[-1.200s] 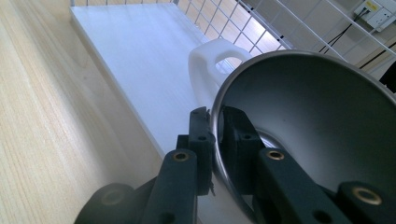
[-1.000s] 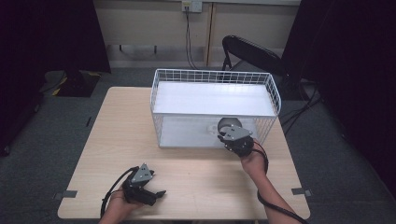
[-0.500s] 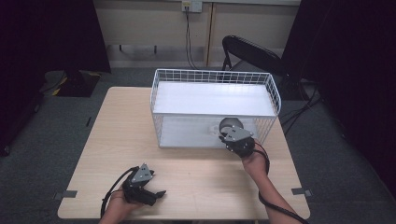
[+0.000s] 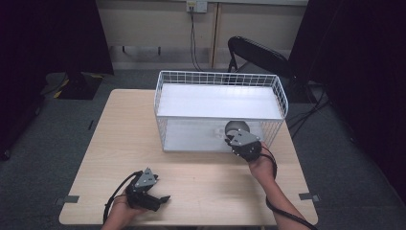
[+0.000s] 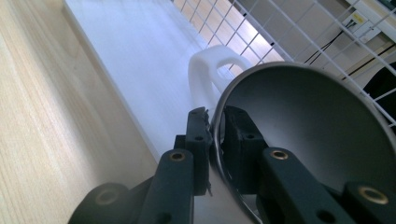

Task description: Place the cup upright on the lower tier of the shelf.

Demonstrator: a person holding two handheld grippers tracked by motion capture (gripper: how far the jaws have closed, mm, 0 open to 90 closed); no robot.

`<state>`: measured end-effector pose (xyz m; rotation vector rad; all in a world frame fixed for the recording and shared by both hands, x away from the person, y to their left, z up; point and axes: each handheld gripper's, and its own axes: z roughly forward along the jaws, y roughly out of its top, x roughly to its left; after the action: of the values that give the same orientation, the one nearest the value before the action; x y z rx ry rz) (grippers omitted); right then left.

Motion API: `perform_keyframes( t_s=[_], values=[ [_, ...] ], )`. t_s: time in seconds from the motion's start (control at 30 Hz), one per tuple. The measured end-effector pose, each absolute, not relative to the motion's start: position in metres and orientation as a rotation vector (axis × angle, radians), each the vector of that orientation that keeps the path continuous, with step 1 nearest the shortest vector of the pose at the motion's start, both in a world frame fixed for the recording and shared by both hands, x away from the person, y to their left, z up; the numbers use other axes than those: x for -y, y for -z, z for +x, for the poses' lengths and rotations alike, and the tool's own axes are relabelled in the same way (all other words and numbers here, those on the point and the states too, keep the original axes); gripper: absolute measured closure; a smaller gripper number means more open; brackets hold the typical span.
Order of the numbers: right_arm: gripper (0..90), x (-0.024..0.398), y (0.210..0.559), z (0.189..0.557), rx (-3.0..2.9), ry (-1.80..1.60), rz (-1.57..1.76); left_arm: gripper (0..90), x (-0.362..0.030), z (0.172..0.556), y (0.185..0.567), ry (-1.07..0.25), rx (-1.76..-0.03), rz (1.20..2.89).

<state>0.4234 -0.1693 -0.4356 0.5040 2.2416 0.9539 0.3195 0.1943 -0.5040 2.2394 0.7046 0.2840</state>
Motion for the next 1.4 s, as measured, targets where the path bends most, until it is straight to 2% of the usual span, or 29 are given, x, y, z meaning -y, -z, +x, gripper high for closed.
perform_keyframes(
  t_s=[0.27, 0.73, 1.03, 1.4],
  values=[
    [72.1, 0.17, 0.434, 0.423, -2.21, -0.95, 0.515, 10.8, -0.194, 0.32, 0.504, -0.284, -0.704, 2.24],
    [44.3, 0.171, 0.429, 0.425, -2.122, -0.953, 0.527, 10.7, -0.194, 0.32, 0.504, -0.282, -0.703, 2.241],
    [30.5, 0.175, 0.425, 0.421, -2.117, -1.027, 0.573, 10.7, -0.194, 0.32, 0.504, -0.283, -0.703, 2.241],
    [19.4, 0.179, 0.428, 0.416, -2.142, -1.052, 0.614, 10.7, -0.194, 0.32, 0.504, -0.283, -0.702, 2.241]
  ],
)
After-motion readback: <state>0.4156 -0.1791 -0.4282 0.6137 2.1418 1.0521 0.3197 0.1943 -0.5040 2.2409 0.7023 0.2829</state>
